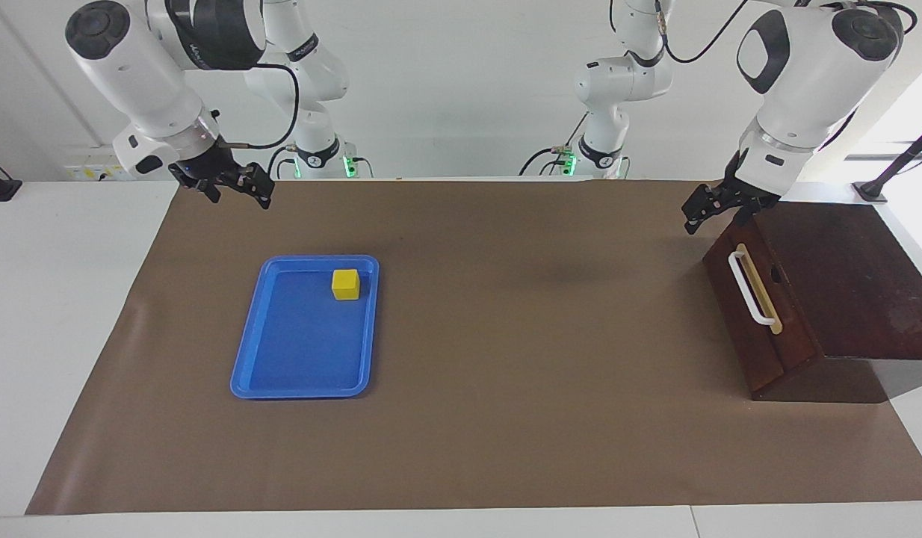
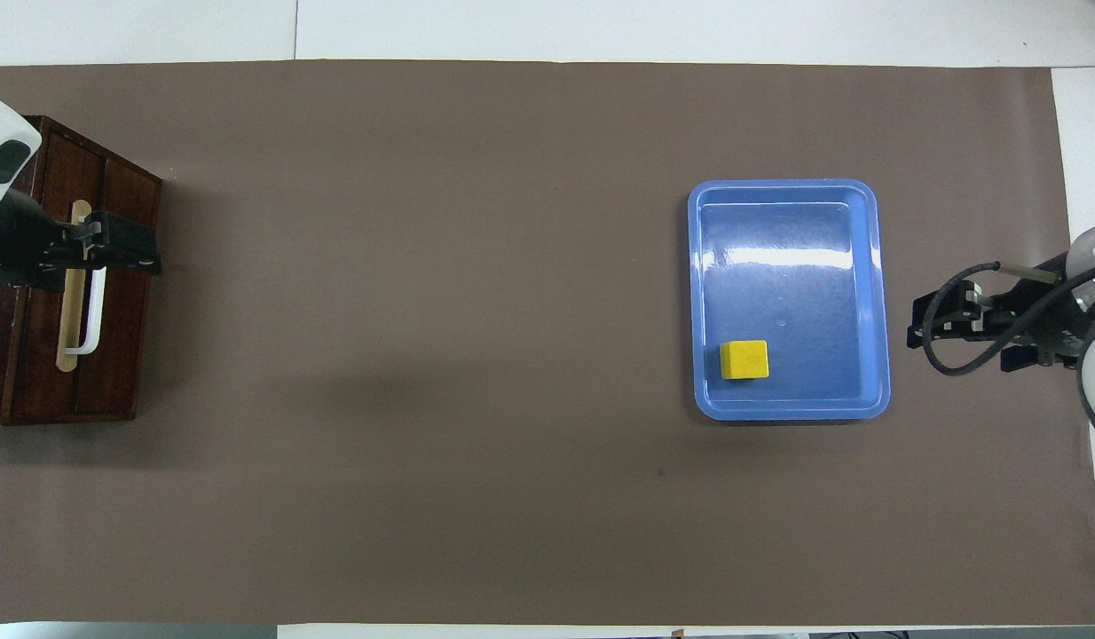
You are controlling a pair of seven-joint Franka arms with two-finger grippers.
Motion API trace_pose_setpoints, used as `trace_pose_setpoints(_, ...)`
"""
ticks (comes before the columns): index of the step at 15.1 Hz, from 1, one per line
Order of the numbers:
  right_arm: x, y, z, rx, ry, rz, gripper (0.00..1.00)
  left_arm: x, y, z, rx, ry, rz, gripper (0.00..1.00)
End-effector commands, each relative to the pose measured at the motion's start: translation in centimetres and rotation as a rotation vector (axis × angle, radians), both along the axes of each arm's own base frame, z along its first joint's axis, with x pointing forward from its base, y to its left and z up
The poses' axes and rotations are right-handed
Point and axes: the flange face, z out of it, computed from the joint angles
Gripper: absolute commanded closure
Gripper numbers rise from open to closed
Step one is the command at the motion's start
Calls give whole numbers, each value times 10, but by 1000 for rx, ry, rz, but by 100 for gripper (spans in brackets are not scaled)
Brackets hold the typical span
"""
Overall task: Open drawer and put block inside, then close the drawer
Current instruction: 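Move the right gripper over the yellow block in the blue tray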
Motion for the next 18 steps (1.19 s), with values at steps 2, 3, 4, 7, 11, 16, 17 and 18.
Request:
trace_pose_setpoints(2, -10, 12, -46, 62, 63, -317, 0, -4, 2, 4, -8, 0, 7, 0)
trace_pose_setpoints(3, -8, 14, -64, 91, 93, -419, 0, -4, 2, 4, -8, 2, 7, 0)
trace_pose_setpoints(4, -5, 13, -82, 113, 117, -509, 0, -4, 2, 4, -8, 0, 6, 0)
trace_pose_setpoints(7, -5, 18, -126, 197, 185, -770, 0, -4, 2, 4, -8, 0, 7, 0)
trace_pose_setpoints(11, 4, 16, -169, 305, 260, -997, 0, -4, 2, 4, -8, 0, 7, 0)
trace_pose_setpoints(16, 12, 6, -225, 331, 406, -1123, 0, -2, -1, 5, -7, -15, 1, 0)
trace_pose_setpoints(17, 16, 5, -233, 327, 421, -1125, 0, -2, 2, 7, -7, -18, 9, 0)
trace_pose_setpoints(18, 22, 4, -236, 328, 428, -1122, 0, -7, 7, 13, -5, -17, 15, 0)
